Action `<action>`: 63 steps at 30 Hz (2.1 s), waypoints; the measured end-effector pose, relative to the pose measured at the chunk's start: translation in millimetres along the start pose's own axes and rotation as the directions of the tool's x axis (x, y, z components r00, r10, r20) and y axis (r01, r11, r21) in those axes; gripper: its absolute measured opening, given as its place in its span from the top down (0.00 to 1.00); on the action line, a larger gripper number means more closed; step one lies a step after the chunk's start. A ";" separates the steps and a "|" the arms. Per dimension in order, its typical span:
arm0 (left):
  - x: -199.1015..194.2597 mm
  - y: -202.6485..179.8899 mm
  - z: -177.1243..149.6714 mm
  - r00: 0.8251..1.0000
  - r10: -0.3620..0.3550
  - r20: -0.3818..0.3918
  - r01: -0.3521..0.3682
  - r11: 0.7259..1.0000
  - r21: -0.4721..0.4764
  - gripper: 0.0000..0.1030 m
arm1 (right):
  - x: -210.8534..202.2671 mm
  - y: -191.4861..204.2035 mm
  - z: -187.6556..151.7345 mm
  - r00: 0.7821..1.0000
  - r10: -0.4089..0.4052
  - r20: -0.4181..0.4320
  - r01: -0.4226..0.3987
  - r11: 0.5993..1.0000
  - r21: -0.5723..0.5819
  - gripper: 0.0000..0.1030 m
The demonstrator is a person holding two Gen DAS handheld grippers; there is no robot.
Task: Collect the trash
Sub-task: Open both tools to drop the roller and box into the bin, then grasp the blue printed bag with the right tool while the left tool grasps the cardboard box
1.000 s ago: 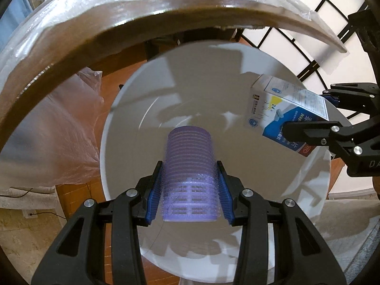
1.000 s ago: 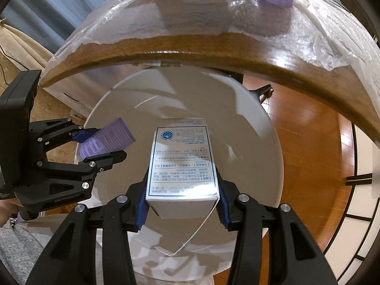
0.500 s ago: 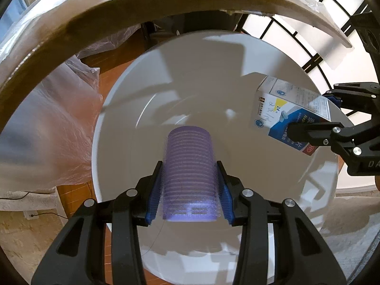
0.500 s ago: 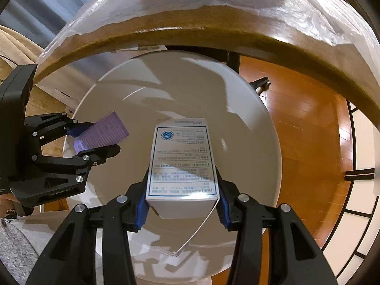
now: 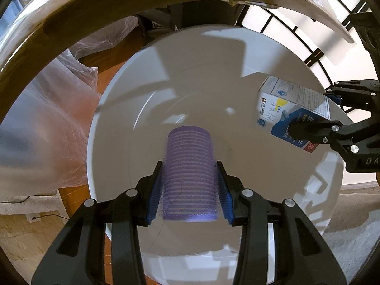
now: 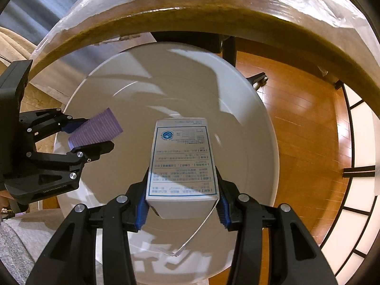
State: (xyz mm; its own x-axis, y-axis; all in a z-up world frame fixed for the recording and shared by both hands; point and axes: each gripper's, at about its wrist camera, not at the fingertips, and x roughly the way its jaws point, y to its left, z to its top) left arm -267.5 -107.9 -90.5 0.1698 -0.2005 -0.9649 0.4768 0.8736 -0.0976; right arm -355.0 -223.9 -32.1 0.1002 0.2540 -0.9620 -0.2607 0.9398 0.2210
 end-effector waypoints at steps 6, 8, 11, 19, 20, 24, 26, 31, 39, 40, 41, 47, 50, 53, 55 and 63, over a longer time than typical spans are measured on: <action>-4.9 -0.8 2.7 1.000 0.003 0.026 -0.003 1.000 -0.002 0.24 | -6.0 -0.7 -0.7 1.000 -0.002 0.031 0.002 1.000 0.011 0.23; -5.4 -2.4 3.5 1.000 0.006 0.025 -0.006 1.000 0.002 0.24 | -9.4 -1.0 -1.4 0.999 -0.001 0.041 0.000 1.000 0.010 0.21; -7.6 -3.5 3.5 1.000 0.003 0.025 -0.003 1.000 -0.001 0.24 | -18.5 0.2 -2.4 0.998 -0.010 0.060 0.009 1.000 0.006 0.19; -83.3 -1.3 -3.7 0.984 -0.022 0.177 0.020 1.000 0.017 0.22 | -101.1 18.0 -4.1 0.965 -0.052 0.257 0.064 0.997 -0.039 0.07; -98.3 -1.5 -2.4 0.976 -0.030 0.215 0.025 0.999 0.024 0.18 | -122.3 24.7 -3.0 0.945 -0.066 0.321 0.088 0.995 -0.054 0.04; -167.5 2.0 11.7 0.887 0.037 0.460 -0.054 0.998 0.024 0.01 | -188.7 45.8 8.4 0.807 -0.158 0.568 0.233 0.971 -0.060 0.04; -180.0 10.1 25.1 0.858 0.076 0.508 -0.087 0.996 -0.003 0.01 | -203.0 47.9 19.8 0.754 -0.179 0.632 0.265 0.963 -0.043 0.04; -175.0 39.7 69.2 0.847 0.061 0.529 -0.031 0.997 -0.065 0.01 | -195.1 55.5 63.5 0.747 -0.185 0.639 0.325 0.939 -0.108 0.04; -146.1 95.9 115.6 0.868 0.056 0.494 0.036 0.984 -0.175 0.01 | -166.5 57.4 141.5 0.794 -0.249 0.554 0.408 0.895 -0.181 0.04; -142.7 100.0 120.5 0.869 0.057 0.491 0.035 0.984 -0.177 0.01 | -163.9 54.5 150.0 0.806 -0.246 0.538 0.398 0.898 -0.187 0.04; -139.4 102.1 124.1 0.871 0.063 0.487 0.027 0.984 -0.176 0.01 | -160.6 50.1 160.1 0.824 -0.235 0.515 0.379 0.905 -0.194 0.04; -118.1 102.0 147.3 0.891 0.065 0.450 -0.009 0.992 -0.127 0.01 | -136.0 36.4 197.8 0.920 -0.135 0.368 0.227 0.948 -0.222 0.04; -108.1 100.4 155.6 0.901 0.062 0.429 -0.018 0.994 -0.105 0.01 | -122.6 36.3 205.8 0.930 -0.157 0.332 0.240 0.944 -0.225 0.04; -98.3 104.7 163.1 0.910 0.047 0.412 -0.002 0.994 -0.110 0.01 | -114.2 34.8 210.7 0.941 -0.152 0.303 0.226 0.948 -0.223 0.05; -93.3 110.7 166.8 0.913 0.024 0.408 0.027 0.993 -0.119 0.02 | -111.2 35.7 210.8 0.946 -0.140 0.292 0.210 0.951 -0.225 0.08; -87.4 119.7 174.9 0.913 -0.012 0.409 0.074 0.988 -0.136 0.09 | -103.8 41.9 215.0 0.940 -0.162 0.300 0.240 0.939 -0.245 0.25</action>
State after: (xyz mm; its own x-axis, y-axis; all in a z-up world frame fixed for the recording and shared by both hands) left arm -74.4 -63.3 24.8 0.5017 -0.3746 -0.7797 0.3659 0.9087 -0.2010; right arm -169.9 -161.7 111.5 0.4246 0.1547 -0.8921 -0.4557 0.8879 -0.0629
